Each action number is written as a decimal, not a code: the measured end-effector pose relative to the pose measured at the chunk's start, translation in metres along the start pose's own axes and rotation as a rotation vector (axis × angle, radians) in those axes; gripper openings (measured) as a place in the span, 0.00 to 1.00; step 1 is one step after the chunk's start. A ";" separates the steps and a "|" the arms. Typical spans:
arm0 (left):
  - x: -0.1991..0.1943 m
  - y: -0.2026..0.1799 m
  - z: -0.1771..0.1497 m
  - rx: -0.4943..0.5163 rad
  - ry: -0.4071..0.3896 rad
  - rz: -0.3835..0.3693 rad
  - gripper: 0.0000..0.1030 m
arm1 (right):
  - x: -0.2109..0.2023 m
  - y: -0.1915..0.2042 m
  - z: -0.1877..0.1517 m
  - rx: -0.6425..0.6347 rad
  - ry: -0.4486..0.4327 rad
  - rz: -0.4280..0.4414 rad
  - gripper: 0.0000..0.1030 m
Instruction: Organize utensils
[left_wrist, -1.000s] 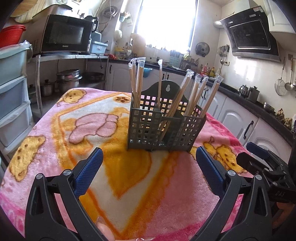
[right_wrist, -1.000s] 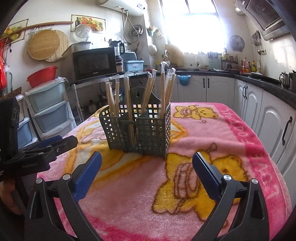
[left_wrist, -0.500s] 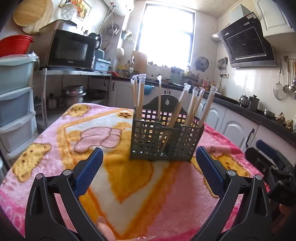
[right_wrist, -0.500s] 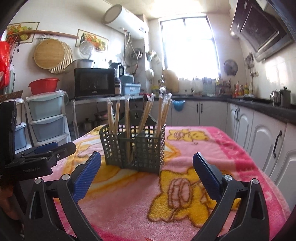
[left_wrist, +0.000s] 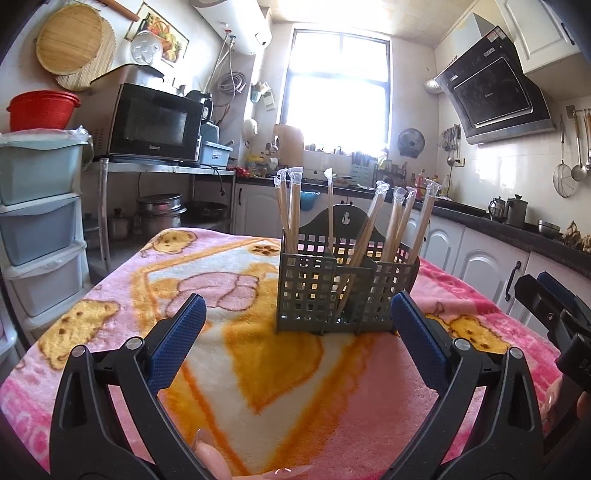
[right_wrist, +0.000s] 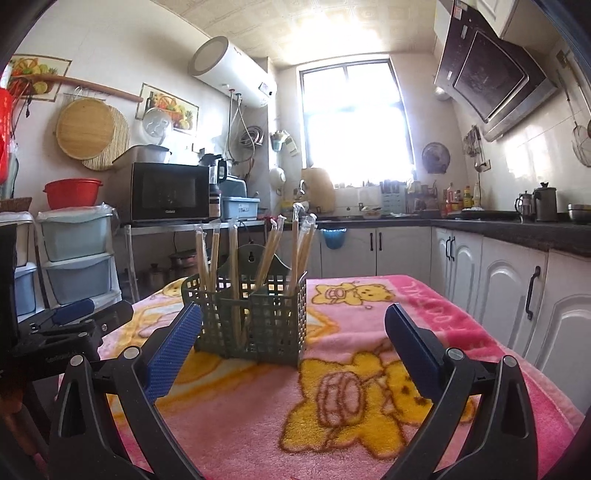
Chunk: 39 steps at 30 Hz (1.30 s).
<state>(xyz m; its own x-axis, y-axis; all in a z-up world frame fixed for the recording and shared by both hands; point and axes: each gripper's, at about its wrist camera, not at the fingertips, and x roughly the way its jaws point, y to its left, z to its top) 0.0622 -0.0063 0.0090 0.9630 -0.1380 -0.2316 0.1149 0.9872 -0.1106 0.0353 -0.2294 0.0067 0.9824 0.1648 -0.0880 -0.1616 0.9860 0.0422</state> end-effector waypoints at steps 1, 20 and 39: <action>0.000 0.000 0.000 0.000 -0.001 0.000 0.90 | 0.000 0.001 0.000 -0.003 -0.002 -0.001 0.94; -0.001 0.002 0.000 -0.005 0.001 0.005 0.90 | 0.000 0.001 -0.002 0.005 0.002 -0.003 0.94; -0.001 0.002 0.000 -0.004 0.002 0.007 0.90 | 0.000 0.000 -0.002 0.007 0.000 -0.003 0.94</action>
<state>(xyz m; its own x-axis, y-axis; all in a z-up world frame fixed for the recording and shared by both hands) 0.0614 -0.0047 0.0086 0.9633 -0.1310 -0.2345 0.1068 0.9878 -0.1132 0.0348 -0.2296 0.0045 0.9828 0.1621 -0.0881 -0.1582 0.9862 0.0493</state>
